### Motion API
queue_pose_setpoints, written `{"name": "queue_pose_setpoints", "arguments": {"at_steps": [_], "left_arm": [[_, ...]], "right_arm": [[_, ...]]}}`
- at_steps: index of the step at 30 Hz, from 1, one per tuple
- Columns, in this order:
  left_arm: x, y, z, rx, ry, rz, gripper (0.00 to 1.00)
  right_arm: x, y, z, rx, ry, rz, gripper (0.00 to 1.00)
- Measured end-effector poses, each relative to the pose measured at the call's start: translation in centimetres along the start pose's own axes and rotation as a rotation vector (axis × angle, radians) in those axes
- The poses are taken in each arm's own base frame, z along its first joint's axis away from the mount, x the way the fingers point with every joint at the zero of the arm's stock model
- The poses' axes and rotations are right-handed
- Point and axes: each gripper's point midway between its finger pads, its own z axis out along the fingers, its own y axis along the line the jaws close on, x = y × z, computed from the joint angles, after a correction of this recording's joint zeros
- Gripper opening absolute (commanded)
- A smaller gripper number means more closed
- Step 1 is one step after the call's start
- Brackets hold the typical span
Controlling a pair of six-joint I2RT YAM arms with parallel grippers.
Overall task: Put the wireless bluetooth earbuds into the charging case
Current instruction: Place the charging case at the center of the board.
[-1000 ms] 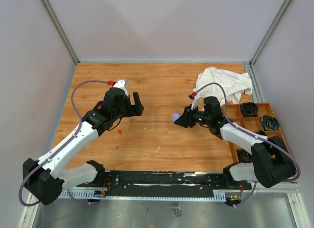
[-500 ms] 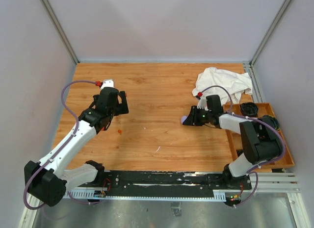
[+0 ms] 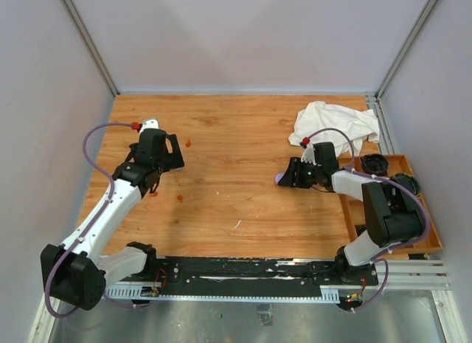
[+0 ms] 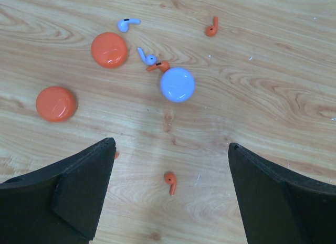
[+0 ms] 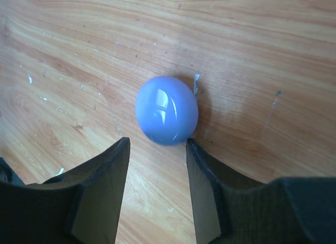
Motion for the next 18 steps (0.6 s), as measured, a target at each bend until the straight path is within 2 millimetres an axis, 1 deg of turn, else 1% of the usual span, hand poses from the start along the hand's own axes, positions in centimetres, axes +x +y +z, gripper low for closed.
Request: {"name": "queue_pose_setpoints", "arguments": {"at_steps": [4, 9, 13, 16, 18], "left_arm": [[-0.1, 0.5, 0.2, -0.012, 0.0, -0.014, 0.94], [0.0, 1.2, 0.6, -0.034, 0.003, -0.023, 0.94], [0.3, 2.0, 1.4, -0.069, 0.021, -0.027, 0.95], [0.6, 3.4, 2.3, -0.119, 0.041, -0.041, 0.96], [0.8, 4.8, 2.9, -0.167, 0.06, -0.058, 0.96]], "right_arm": [[-0.2, -0.3, -0.5, 0.037, -0.018, -0.006, 0.61], [-0.8, -0.4, -2.0, 0.084, -0.073, -0.036, 0.68], [-1.1, 0.0, -3.5, 0.096, -0.13, -0.072, 0.76], [-1.2, 0.5, -4.0, 0.082, -0.158, -0.097, 0.81], [-1.3, 1.0, -4.2, 0.068, -0.178, -0.12, 0.83]]}}
